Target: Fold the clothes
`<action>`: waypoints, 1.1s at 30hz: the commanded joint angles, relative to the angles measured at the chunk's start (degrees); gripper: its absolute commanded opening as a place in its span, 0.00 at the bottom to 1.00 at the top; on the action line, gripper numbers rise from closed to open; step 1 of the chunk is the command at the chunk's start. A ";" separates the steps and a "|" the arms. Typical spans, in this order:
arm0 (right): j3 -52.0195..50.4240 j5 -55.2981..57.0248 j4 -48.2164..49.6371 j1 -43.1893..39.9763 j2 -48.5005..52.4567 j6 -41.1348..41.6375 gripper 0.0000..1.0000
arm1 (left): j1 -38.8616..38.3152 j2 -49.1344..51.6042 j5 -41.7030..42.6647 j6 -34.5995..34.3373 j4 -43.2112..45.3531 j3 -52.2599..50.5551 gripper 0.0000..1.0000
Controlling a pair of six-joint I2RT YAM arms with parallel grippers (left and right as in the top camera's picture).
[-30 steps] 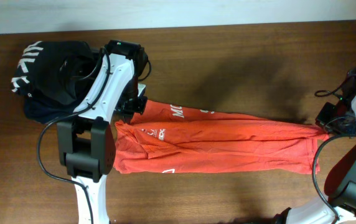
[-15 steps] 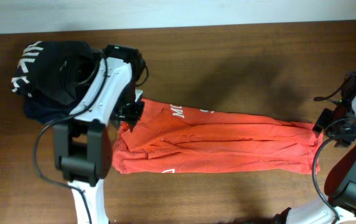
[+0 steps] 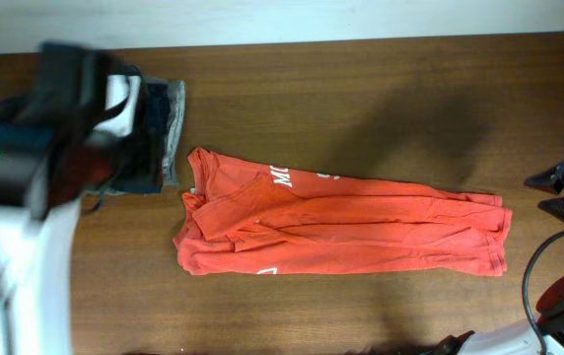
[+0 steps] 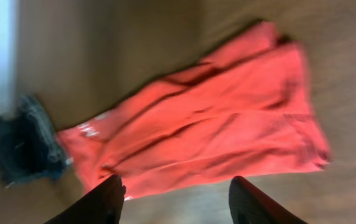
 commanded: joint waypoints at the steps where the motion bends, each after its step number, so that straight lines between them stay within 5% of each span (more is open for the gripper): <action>1: 0.81 -10.75 -1.44 -0.11 -5.88 -7.50 0.63 | 0.15 -9.49 -0.11 0.50 2.25 1.57 0.81; 6: 0.83 -11.39 0.00 3.39 -17.73 -7.50 0.65 | 0.15 -18.97 -2.34 0.50 6.08 1.57 0.85; 11: 0.61 -0.52 5.95 8.74 -22.82 -0.76 0.85 | 0.15 -22.73 -3.04 0.46 6.71 1.57 0.85; 17: -0.59 8.24 6.67 9.20 -9.90 0.28 0.91 | 0.13 -22.05 -2.56 0.24 6.32 1.51 0.85; 26: -0.59 20.81 8.55 9.09 13.18 -0.13 0.85 | -0.02 -21.40 -0.72 0.07 6.36 1.51 0.85; 33: -0.61 26.58 9.64 6.71 18.99 -0.13 0.84 | -0.02 -20.63 -1.55 0.07 6.73 1.51 0.85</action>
